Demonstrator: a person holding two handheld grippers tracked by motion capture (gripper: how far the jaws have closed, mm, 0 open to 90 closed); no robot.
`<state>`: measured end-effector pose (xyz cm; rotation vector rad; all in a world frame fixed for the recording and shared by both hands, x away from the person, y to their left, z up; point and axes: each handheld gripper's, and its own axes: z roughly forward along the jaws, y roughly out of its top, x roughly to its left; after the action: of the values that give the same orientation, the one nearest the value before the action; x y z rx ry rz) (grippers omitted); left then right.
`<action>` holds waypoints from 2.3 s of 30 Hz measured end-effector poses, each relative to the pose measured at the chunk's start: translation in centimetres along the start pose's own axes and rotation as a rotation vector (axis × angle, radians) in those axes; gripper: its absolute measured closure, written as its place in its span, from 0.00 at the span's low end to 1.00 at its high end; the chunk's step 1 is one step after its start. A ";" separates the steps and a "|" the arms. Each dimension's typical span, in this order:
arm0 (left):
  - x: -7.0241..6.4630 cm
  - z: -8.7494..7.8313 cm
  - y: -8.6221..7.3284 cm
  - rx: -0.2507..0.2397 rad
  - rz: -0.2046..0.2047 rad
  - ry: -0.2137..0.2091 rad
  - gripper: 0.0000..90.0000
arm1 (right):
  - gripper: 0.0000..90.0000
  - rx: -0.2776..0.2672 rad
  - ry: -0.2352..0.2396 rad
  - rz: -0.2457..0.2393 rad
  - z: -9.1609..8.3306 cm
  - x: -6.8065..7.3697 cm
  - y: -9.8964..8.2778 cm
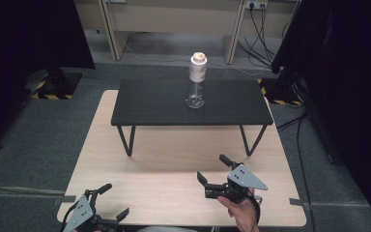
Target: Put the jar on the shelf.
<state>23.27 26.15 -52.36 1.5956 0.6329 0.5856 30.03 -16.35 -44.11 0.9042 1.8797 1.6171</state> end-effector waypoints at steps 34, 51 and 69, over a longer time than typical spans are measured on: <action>0.0 0.0 0.0 -0.002 -0.002 -0.002 0.00 | 0.04 0.059 -0.035 0.020 -1.9 -0.2 -3.8; 0.1 0.1 -0.1 0.005 -0.016 -0.005 0.00 | 0.04 0.073 -0.053 0.067 -3.3 -0.3 -5.4; 0.1 0.1 -0.1 0.005 -0.016 -0.006 0.00 | 0.04 0.073 -0.085 0.096 -4.9 -0.1 -6.7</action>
<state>23.42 26.20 -52.50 1.5947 0.6423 0.5676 25.39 -20.19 -49.82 1.0925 1.8729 1.5474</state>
